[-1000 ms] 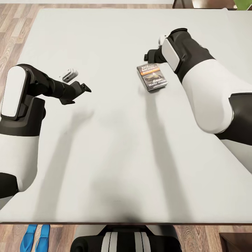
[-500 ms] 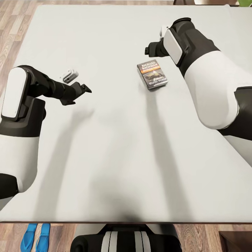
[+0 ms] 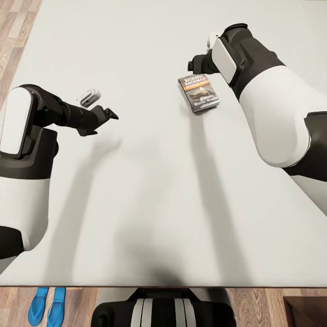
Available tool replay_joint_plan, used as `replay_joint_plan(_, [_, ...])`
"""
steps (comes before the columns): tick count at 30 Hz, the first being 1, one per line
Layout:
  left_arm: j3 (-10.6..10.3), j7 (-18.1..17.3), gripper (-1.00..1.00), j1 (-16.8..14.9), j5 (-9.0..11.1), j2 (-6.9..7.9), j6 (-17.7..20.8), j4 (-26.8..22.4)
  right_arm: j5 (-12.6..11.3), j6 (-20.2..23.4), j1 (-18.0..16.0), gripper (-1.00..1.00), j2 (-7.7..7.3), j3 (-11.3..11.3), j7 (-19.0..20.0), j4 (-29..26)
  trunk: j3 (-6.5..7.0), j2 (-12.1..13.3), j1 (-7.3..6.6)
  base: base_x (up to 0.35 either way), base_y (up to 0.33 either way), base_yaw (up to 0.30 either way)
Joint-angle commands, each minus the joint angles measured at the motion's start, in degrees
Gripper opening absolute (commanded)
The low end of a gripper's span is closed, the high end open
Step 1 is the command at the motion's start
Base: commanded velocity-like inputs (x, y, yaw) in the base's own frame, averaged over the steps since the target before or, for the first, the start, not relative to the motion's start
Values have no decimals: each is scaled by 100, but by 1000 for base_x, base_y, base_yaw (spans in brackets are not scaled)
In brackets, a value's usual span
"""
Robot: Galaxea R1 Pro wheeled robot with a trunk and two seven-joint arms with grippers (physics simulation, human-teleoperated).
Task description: In the bedroom, move the book from the bed onto either nightstand, and place the two sandals side by side next to the bed.
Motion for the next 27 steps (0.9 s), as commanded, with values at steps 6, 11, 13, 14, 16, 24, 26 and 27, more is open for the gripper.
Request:
replay_joint_plan(6, [6,100,100,-2,73,18,-106,-116,9,13,-3,100,5,-35,-8,-6,-127,-162,88,0,0,0])
replay_joint_plan(11, [-2,119,100,-17,175,46,-223,-147,-1,6,0,100,5,-38,-8,-6,-171,-162,88,0,0,0])
replay_joint_plan(13, [-5,125,100,-41,214,83,-243,-157,-4,0,2,100,5,-38,-8,-6,-189,-162,88,0,0,0])
replay_joint_plan(14, [-6,127,100,-51,229,107,-251,-162,-6,-2,2,100,5,-38,-8,-6,-198,-162,88,0,0,0])
replay_joint_plan(16, [-9,130,100,-73,252,144,-261,-168,-8,-5,3,100,5,-38,-8,-7,-215,-162,88,0,0,0])
replay_joint_plan(24, [-17,140,100,-142,288,206,-277,-185,-6,-10,3,100,5,-39,-8,-16,-304,-202,110,0,0,0])
replay_joint_plan(26, [-17,143,100,-144,298,208,-279,-185,-8,-10,2,100,5,-39,-8,-18,-357,-282,153,0,0,0])
replay_joint_plan(27, [-16,145,100,-147,312,210,-281,-186,-8,-10,1,100,5,-39,-8,-19,-384,-322,175,0,0,0])
